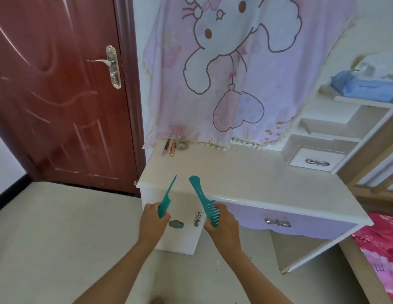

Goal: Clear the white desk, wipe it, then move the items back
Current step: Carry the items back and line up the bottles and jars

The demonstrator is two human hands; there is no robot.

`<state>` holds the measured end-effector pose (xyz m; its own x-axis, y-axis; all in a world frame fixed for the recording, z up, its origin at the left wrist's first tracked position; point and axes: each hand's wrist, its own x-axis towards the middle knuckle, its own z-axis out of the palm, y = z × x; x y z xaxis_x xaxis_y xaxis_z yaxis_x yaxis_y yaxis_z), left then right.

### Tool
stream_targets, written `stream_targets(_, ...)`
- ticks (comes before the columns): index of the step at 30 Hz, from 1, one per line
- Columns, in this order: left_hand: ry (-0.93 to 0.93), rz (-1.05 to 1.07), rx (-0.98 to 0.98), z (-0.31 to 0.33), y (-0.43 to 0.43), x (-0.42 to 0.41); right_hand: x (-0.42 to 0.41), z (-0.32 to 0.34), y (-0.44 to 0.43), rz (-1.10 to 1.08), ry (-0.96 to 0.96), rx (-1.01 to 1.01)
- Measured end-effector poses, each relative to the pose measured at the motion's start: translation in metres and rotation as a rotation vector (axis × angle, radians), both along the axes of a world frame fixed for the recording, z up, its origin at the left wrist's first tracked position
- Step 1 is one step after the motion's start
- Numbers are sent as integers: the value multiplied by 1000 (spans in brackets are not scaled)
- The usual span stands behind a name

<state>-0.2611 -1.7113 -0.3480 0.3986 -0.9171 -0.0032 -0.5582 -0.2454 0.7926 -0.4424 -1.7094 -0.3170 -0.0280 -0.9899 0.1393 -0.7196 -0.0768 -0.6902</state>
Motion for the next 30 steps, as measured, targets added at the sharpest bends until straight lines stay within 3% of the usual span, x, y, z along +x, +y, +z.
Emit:
stream_targets(10, 21, 19, 109, -34, -167, 6, 16, -17, -145, -17, 77, 94)
stream_targets(14, -69, 26, 171, -49, -216, 8, 29, -19, -189, -33, 88, 137)
stream_targets(20, -425, 31, 296, -69, -244, 6, 33, -31, -222, -4, 92, 188)
stream_targets(26, -456, 79, 363, -77, -250, 12, 41, -46, -244, 81, 76, 290)
stream_targets(30, -397, 114, 237, -76, -241, 22, 55, -51, -259, 55, -44, 364)
